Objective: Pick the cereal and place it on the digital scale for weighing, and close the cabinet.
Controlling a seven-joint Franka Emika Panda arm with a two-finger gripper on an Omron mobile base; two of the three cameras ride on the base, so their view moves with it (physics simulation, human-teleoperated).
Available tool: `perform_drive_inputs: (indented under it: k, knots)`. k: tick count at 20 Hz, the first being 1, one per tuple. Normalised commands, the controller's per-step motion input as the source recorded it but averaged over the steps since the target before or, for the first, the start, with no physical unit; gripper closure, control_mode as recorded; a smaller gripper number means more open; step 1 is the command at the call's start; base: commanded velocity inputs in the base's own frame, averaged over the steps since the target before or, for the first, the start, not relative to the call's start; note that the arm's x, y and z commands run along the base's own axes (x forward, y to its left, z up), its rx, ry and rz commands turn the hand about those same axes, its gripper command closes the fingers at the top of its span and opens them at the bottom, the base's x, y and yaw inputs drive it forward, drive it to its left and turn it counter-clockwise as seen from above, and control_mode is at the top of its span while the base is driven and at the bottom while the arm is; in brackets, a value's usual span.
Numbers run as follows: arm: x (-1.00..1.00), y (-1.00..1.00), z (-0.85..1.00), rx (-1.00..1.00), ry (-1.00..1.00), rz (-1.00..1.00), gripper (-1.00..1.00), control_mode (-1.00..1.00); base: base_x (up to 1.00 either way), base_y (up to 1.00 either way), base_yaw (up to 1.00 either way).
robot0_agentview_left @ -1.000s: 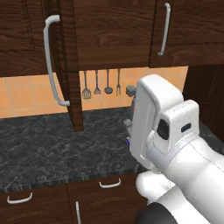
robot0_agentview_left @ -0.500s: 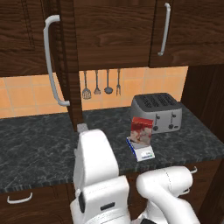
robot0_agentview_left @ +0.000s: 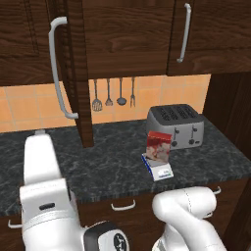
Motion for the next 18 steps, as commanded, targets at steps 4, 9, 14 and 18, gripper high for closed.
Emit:
perform_drive_inputs:
  k: [4, 9, 14, 18]
  knots:
    - [0.91, 0.36, -0.04, 0.0, -0.02, -0.22, -1.0, -1.0, 0.0, 0.0, 0.0]
    - [1.0, -0.05, -0.04, 0.01, -0.04, -0.22, -1.0, -1.0, 0.0, 0.0, 0.0]
    - [1.0, -0.57, 0.0, 0.07, 0.0, -0.13, -1.0, -1.0, 0.0, 0.0, 0.0]
    - [1.0, -1.0, 0.0, 0.16, 0.0, -0.01, -1.0, -1.0, 0.0, 0.0, 0.0]
